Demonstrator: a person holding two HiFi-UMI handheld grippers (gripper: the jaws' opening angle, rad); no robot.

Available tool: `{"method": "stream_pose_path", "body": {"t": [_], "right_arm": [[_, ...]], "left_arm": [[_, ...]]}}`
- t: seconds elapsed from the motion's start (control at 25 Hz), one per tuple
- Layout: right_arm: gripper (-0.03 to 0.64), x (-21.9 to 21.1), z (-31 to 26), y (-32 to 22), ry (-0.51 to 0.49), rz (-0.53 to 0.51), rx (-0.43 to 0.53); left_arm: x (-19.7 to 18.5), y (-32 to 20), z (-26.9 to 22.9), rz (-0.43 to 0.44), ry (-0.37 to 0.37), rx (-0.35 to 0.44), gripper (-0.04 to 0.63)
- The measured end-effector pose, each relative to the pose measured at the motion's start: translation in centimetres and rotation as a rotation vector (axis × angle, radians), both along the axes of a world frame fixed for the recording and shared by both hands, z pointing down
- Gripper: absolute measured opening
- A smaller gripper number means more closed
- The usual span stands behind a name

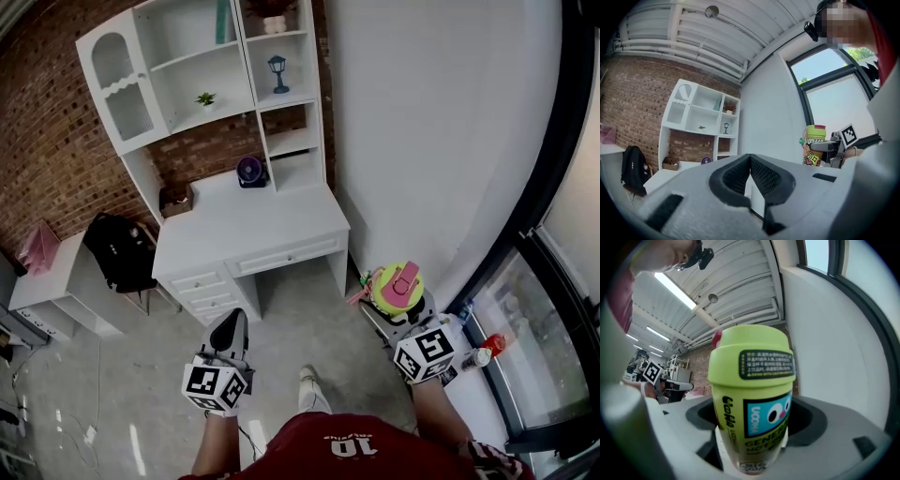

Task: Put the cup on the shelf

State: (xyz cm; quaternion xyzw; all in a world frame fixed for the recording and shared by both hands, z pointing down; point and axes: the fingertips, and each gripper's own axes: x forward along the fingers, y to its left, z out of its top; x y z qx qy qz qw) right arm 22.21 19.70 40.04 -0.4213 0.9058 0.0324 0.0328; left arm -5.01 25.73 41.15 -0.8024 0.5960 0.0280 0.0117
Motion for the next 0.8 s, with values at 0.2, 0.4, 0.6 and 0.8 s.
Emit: {"method": "stream_pose_path", "body": {"t": [0.2,0.4,0.6,0.8], "right_arm": [[0.403,-3.1,-0.3,-6.3,-0.011,-0.013,-0.024],[0.403,-7.1,-1.3,-13.2,-0.044,-0.029,-0.011],[0.403,-11.9,-2.5,-19.9,-0.058,-0.037,-0.014],[0.403,-16.2,-3.3,-24.5,-0.045,-0.045,-0.028]], "left_arm": [[-2.3,-5.8,-0.1,-0.003,0.001,-0.002,-0.006],[-6.2,-11.9,0.2,-0.009,0.040,0.003,-0.006],[-9.8,-17.5,0.6,0.019,0.037,-0.021,-0.006],[-14.5,-22.2,-0.4,0.021,0.043,-0.018,-0.006]]}}
